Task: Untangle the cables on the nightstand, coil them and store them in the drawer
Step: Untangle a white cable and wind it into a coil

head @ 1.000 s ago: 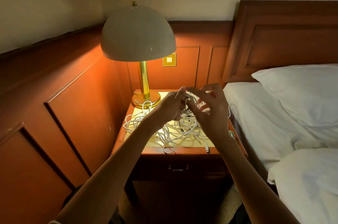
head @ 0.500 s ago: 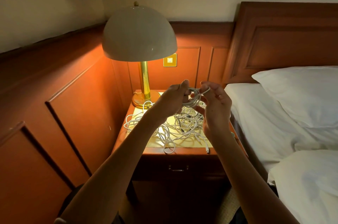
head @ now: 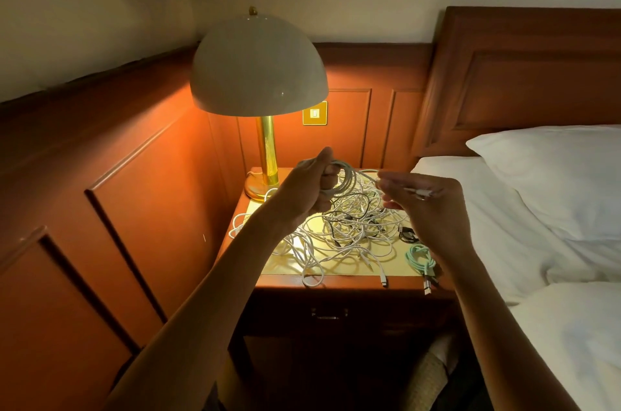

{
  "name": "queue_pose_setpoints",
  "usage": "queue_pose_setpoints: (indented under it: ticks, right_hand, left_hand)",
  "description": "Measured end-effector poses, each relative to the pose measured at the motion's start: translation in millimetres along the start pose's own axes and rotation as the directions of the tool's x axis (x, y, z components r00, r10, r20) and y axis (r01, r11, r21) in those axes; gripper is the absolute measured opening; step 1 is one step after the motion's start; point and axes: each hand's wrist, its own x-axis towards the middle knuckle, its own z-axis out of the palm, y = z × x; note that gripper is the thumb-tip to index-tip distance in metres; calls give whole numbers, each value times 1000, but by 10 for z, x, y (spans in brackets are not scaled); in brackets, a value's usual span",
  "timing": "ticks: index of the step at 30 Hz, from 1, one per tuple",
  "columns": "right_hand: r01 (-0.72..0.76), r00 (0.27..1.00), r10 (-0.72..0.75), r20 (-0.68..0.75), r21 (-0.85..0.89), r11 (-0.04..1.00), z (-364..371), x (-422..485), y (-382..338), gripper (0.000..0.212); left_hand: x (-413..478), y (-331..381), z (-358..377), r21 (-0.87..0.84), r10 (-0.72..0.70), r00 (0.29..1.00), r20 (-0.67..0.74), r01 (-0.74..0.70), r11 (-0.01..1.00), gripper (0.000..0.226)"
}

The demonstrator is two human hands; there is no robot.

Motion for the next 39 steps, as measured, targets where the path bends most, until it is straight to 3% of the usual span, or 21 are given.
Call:
queue_pose_setpoints:
  ticks: [3,6,9,11,12,13,14,16,21,27,33,39]
  right_hand:
    - [148,986,-162,-30,-272,951,-24,-32,32,14]
    - [351,925,-376,51,-490,798,55,-75,48,17]
    - [342,920,-386,60,-602,722,160,-47,79,17]
    - [246,953,-299,-49,-448,860,221,-22,22,9]
    - [122,983,-150,-107,-232,965,247,-4,-20,7]
    - [-41,993,45,-107,40,998,272,7,-69,7]
    - [-192,975,215,-54,277,941,297,2,-113,10]
    - [-323,935,354,30,484,813,336,-5,-131,14]
    - [-323,928,371,38,578,749,381,-38,-115,15]
    - [-444,890,398,223,622,645,421,-75,-79,26]
    - [-377,910,401,109,623,685,446,-126,-91,24]
    - [-522,851,418,317,584,622,427,-95,-96,23]
  left_hand:
    - [-6,21,40,-19,12,1000,-18,-12,1000,44]
    - [-9,17,113,-8,10,1000,0,-10,1000,45]
    - [-36,-17,219,-27,-15,999,29,15,1000,45]
    - [-54,-19,267,-48,-22,999,32,23,999,47]
    - [-60,-13,277,-42,-18,1000,26,19,999,47]
    - [-64,-3,281,-27,-11,1000,18,12,1000,47]
    - [-70,9,280,-10,-5,1000,10,5,1000,47]
    - [-76,35,267,30,6,1000,-7,-6,1000,46]
    - [-70,42,210,93,22,999,-39,-18,996,46]
    - [-71,3,194,187,70,993,-94,-52,981,44]
    - [-48,-79,260,299,100,990,-97,-67,952,45]
    - [43,-162,198,404,185,970,-157,-107,909,47]
